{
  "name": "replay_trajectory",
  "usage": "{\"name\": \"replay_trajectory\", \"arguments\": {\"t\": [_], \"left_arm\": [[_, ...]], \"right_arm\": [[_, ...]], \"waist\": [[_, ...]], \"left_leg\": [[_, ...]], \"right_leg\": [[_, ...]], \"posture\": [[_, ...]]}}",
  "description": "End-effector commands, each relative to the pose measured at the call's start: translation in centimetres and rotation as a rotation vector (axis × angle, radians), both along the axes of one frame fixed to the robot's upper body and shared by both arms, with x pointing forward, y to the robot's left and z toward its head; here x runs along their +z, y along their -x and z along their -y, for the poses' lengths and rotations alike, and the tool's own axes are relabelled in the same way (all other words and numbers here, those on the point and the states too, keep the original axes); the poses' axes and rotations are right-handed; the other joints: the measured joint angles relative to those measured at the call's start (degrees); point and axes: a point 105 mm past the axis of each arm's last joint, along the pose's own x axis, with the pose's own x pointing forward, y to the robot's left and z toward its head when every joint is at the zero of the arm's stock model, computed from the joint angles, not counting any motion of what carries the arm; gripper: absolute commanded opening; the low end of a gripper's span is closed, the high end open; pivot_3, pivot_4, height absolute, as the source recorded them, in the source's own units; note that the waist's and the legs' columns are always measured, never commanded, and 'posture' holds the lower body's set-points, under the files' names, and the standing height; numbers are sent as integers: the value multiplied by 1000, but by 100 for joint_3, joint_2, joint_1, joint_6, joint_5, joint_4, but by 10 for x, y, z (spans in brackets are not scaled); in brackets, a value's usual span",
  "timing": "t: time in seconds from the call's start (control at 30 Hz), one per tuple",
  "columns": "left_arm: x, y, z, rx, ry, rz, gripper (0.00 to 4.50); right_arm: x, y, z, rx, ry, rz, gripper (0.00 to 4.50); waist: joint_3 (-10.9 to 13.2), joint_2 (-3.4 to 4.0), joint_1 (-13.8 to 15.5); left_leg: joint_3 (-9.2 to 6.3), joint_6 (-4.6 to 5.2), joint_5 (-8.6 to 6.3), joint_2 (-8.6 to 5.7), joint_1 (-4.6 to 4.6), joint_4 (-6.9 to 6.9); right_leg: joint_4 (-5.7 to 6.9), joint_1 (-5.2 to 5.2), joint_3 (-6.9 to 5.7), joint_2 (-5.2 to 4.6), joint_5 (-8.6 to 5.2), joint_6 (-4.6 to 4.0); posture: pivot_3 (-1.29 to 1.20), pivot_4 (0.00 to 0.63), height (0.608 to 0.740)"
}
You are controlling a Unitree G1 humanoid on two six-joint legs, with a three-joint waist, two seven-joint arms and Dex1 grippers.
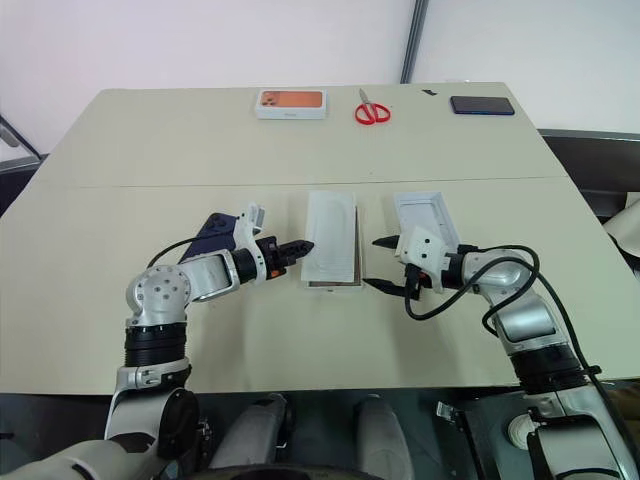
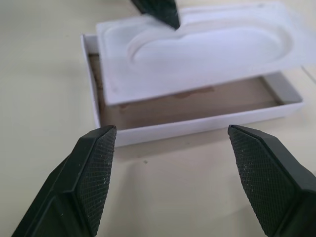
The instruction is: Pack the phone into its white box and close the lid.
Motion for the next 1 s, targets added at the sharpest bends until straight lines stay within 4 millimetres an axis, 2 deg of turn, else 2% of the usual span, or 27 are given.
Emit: {"name": "replay_trajectory", "arguments": {"t": [0.03, 0.07, 0.27, 0.5, 0.67, 0.77, 0.83, 0.97, 1.0], "left_arm": [[11, 4, 3, -25, 38, 26, 643], [12, 4, 2, -22, 27, 35, 927], [19, 4, -1, -31, 47, 48, 3856], [30, 9, -12, -99, -49, 159, 3856], [39, 7, -15, -98, -10, 194, 3856], [38, 7, -16, -88, -1, 187, 3856], [48, 3, -23, -51, 9, 272, 3856], [68, 1, -48, -11, -8, 470, 3856], [69, 1, -55, -12, -63, 540, 3899]], "right_arm": [[10, -4, -2, 2, -9, 58, 3878], [10, -5, -3, 0, -10, 63, 3878], [13, -12, -1, -20, -29, 78, 3878], [34, -21, -16, -39, -165, 93, 3878], [30, -26, -14, -53, -124, 116, 3878], [36, -28, -19, -49, -147, 128, 3878], [41, -31, -27, -55, -179, 126, 3878], [33, -33, -50, -55, -163, 115, 3878], [32, -34, -54, -60, -181, 94, 3632]], "waist": [[0, 0, -1], [0, 0, 0], [-1, 1, -3], [0, 2, -22], [0, 2, 17], [0, 1, -1], [0, 1, -31], [0, 2, -58], [0, 3, -43]], "left_leg": [[0, 0, 0, 0, 0, 0], [0, 0, 0, 0, 0, 0], [0, 0, 0, 1, 2, 0], [0, -2, 1, 3, 1, -3], [-2, -5, 3, 1, -2, -2], [-3, -5, 3, 1, -2, -1], [-3, -5, 3, 1, -1, -2], [-1, -17, 10, 10, 1, -16], [0, -25, 14, 11, 1, -23]], "right_leg": [[0, 0, 0, 0, 0, 0], [0, 0, 0, 0, 0, 0], [1, 2, 0, 1, 0, 0], [2, -3, 0, 9, 0, 0], [-1, 1, -2, -2, 0, -1], [-2, 1, -1, -4, 0, -1], [-1, -1, -1, -1, 0, -1], [2, -15, 6, 11, 1, -3], [2, -17, 6, 15, 1, -4]], "posture": [[0, 150, 740], [0, 150, 740], [0, 150, 740], [0, 150, 740], [0, 150, 740], [0, 150, 740], [0, 150, 740], [0, 150, 740], [0, 150, 740]]}}
